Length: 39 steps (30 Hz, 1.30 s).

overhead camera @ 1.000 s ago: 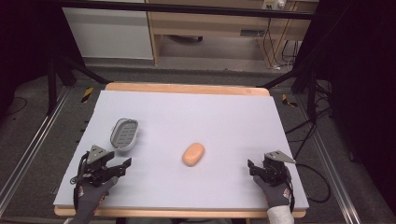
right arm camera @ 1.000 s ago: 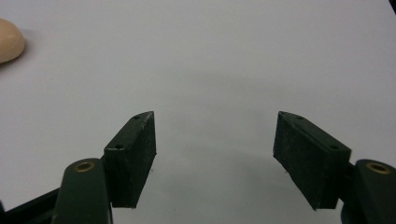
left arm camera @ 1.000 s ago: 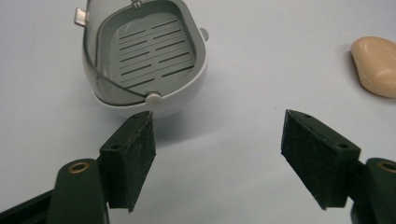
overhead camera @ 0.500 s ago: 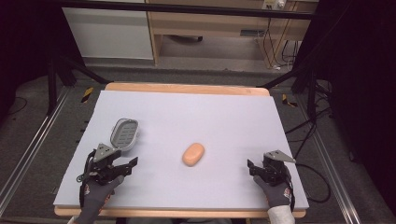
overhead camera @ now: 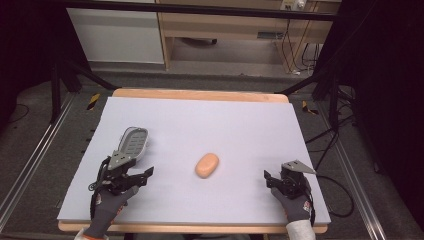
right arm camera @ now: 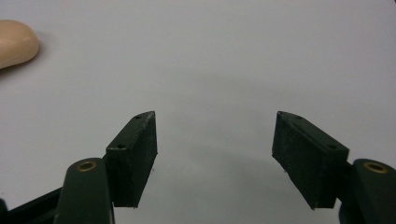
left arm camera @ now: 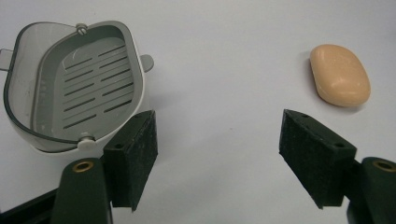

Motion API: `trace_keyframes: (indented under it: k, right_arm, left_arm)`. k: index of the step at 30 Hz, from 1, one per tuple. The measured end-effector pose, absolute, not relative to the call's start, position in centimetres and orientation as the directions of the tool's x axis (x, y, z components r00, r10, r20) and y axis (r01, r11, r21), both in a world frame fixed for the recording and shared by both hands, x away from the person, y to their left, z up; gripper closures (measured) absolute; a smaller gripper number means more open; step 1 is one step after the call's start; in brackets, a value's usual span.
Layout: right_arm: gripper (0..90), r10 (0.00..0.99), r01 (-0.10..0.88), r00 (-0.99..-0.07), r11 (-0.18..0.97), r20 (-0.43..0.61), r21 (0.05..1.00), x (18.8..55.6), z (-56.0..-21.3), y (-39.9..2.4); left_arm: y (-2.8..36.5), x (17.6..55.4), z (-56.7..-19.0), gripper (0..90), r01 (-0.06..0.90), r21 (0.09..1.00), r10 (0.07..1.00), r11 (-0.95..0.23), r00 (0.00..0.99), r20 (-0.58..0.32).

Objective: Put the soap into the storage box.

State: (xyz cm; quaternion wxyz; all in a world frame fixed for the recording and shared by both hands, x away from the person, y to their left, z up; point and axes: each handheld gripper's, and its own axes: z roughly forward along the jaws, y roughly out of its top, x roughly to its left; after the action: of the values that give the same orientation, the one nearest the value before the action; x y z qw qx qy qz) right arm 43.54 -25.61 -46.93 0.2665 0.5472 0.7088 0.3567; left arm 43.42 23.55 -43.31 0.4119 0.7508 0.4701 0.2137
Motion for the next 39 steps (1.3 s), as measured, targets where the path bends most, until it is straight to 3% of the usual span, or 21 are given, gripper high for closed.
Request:
trace_keyframes:
  k: [39]
  right_arm:
    - [33.0, 0.967, 0.576, -0.253, 0.137, 0.017, 0.806, 43.6, -46.8, -25.7]
  left_arm:
    - [13.9, 46.1, -42.2, 27.3, 0.487, 0.822, 0.809, -0.296, 0.585, -0.055]
